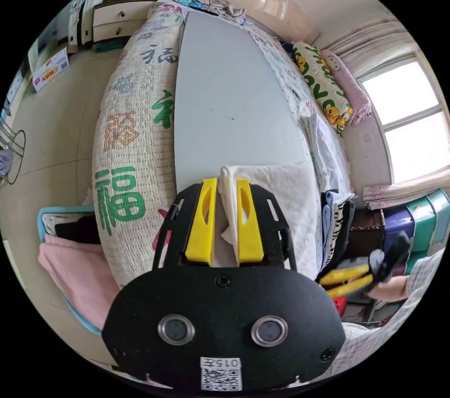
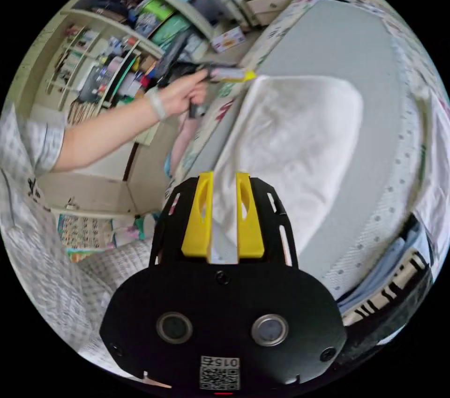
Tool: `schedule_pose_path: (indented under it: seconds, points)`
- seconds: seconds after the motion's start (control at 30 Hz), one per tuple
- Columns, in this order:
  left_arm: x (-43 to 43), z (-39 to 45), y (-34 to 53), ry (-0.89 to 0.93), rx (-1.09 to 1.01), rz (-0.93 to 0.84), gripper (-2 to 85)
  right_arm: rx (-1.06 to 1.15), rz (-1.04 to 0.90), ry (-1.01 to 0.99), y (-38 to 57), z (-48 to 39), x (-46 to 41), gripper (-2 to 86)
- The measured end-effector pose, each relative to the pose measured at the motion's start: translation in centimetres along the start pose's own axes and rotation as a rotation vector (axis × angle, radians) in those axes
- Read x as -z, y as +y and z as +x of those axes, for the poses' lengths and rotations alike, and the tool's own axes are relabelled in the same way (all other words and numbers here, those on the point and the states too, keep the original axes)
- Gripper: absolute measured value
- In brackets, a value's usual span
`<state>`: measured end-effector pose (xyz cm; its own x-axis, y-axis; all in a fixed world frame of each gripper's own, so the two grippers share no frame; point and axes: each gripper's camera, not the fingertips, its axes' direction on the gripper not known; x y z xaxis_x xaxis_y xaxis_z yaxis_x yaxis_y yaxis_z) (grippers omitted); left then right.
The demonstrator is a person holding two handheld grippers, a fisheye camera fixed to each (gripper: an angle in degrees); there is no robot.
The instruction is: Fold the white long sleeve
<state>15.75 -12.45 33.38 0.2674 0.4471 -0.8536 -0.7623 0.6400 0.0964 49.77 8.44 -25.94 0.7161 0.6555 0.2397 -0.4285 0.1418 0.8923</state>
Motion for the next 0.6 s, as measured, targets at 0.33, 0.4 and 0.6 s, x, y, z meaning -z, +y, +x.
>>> schedule_pose_path:
  seconds: [0.33,0.4,0.6]
  points:
    - [2.0,4.7,3.6,0.239,-0.040,0.041,8.8,-0.164,0.127,0.012,-5.9,11.1,6.5,7.6]
    - [2.3,8.1,3.2,0.171,-0.166,0.005,8.9,-0.123,0.025,0.042,-5.3,9.2,5.1,8.7]
    - [1.6,20.4,-2.0,0.172,-0.494,-0.059,7.6,-0.448,-0.045,0.048,0.7,9.2,2.9,10.1]
